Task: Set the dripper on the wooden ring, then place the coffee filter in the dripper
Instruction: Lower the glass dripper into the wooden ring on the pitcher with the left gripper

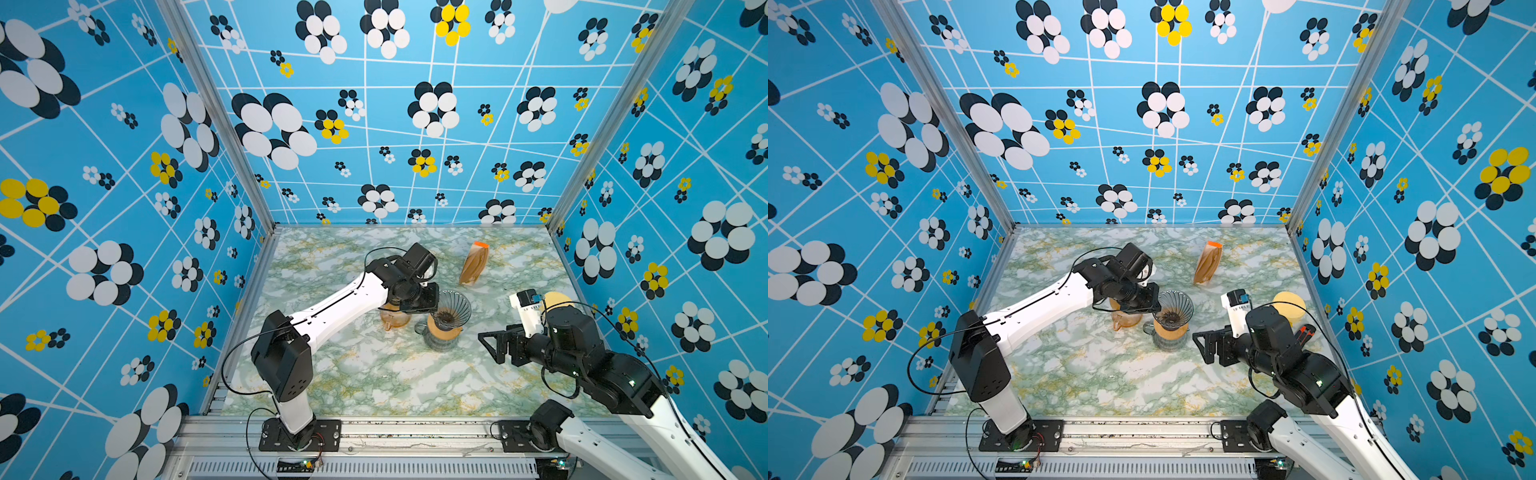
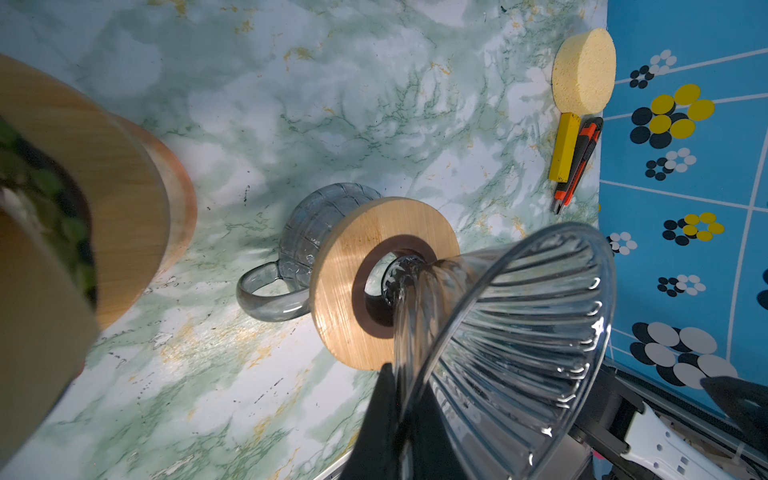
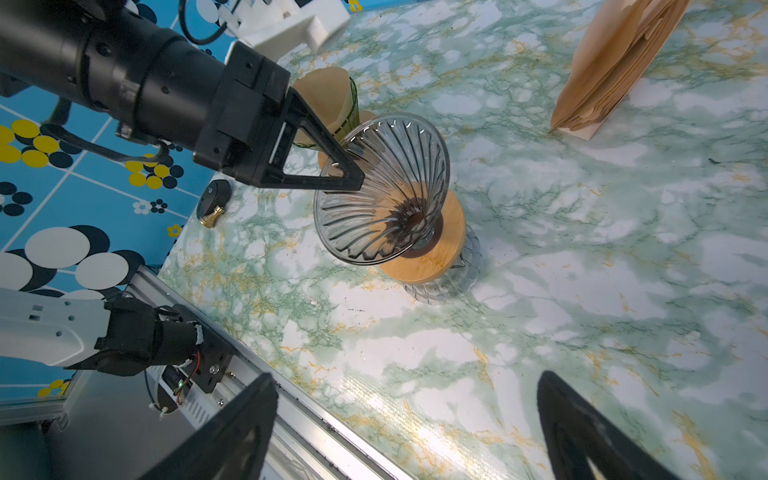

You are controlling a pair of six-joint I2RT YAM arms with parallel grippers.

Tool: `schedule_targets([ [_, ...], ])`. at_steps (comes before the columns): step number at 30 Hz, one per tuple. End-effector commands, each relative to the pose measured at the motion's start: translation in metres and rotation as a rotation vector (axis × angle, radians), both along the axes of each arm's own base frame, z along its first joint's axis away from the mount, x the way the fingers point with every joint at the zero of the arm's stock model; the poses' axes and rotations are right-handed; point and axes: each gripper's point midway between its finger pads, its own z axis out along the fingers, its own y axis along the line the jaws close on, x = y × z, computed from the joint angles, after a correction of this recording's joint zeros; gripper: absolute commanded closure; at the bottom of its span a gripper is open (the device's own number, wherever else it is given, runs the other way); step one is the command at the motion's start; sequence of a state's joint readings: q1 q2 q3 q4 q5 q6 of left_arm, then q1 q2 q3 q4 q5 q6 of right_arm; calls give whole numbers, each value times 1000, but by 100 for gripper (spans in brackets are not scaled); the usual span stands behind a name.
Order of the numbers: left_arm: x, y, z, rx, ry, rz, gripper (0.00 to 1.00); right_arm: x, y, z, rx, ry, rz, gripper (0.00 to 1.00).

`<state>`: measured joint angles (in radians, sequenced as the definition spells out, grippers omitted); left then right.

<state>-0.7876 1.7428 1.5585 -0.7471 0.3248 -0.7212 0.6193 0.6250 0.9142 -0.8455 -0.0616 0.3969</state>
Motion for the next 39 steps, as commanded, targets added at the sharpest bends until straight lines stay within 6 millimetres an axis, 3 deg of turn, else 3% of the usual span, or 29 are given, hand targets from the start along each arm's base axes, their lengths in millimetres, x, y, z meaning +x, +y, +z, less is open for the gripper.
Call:
schedule_targets([
  [1, 1, -2, -5, 1, -7, -4, 91, 2, 4, 1, 21, -3, 4, 1],
  [39, 1, -1, -29, 23, 29, 3, 92, 2, 6, -2, 25, 11, 11, 2],
])
